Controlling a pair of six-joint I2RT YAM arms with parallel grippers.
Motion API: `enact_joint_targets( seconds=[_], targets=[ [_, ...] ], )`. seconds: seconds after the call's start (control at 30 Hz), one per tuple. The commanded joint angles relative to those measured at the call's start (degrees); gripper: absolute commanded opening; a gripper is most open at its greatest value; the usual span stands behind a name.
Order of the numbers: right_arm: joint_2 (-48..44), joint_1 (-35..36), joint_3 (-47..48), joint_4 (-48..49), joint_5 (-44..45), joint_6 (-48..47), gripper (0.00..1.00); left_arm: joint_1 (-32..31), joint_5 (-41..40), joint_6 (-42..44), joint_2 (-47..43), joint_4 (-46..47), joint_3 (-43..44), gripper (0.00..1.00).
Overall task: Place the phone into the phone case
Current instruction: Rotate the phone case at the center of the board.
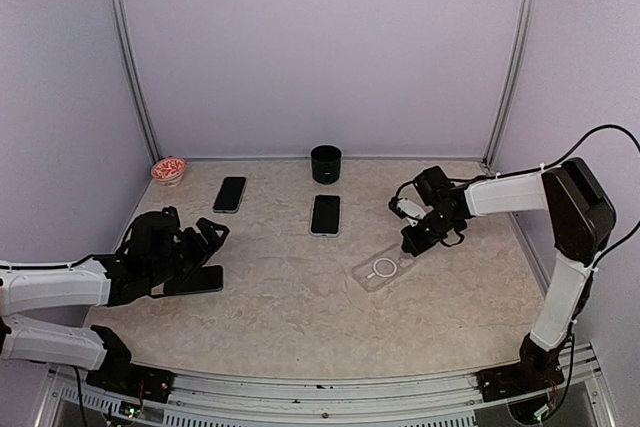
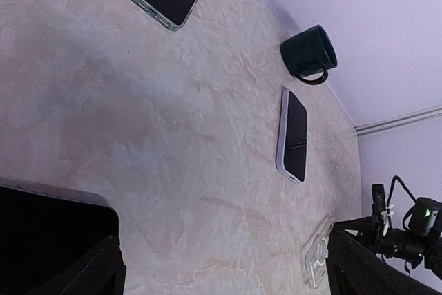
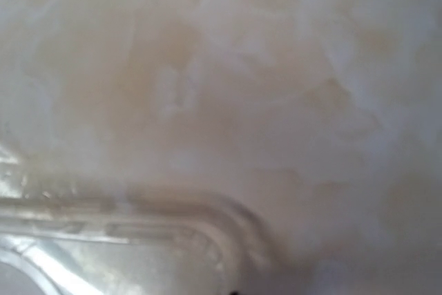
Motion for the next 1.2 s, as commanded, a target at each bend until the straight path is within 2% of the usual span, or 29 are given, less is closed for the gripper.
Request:
enact_joint_targets(
  seconds=[0.0,0.23,0.57,0.6,0.8,0.9,1.03,1.17],
  targets=[
    [-3.8,0.5,-3.6,4.3,1.8,7.6,0.00,-0.3,-0.7,-0.2,-0.6,1.2,-0.5,0.99],
    [-4.5,0.5,-6.4,7.2,10.3,16.2,0.00,-0.5,-2.4,-1.0,-1.9,-0.2,-0.9,0.99],
    [-3.6,0.6,-6.2,8.0,13.9,20.9,0.00,0.4,-5.9,-2.7,-5.0,-4.9,-1.8,0.99],
    [-3.7,0.6,-6.2,8.0,13.6,20.6,0.04,0.8,-6.2,-2.8,-5.4,-5.7,-2.0,0.99],
    [-7.2,0.6,-7.6,9.2,13.1,19.7,0.43,5.8,-5.8,-3.4,-8.4,-9.4,-4.1,0.99],
    [-9.1,0.6,-7.4,8.9,13.0,18.6,0.56,8.1,-6.8,-3.2,-10.2,-12.8,-4.6,0.99],
    [-12.3,0.7,-7.4,9.4,11.9,17.7,0.67,10.7,-8.8,-3.3,-11.6,-17.5,-4.5,0.99],
    [-15.5,0.8,-7.8,11.7,6.6,17.3,0.89,13.3,-10.0,-3.4,-11.5,-20.7,-4.1,0.99]
  ],
)
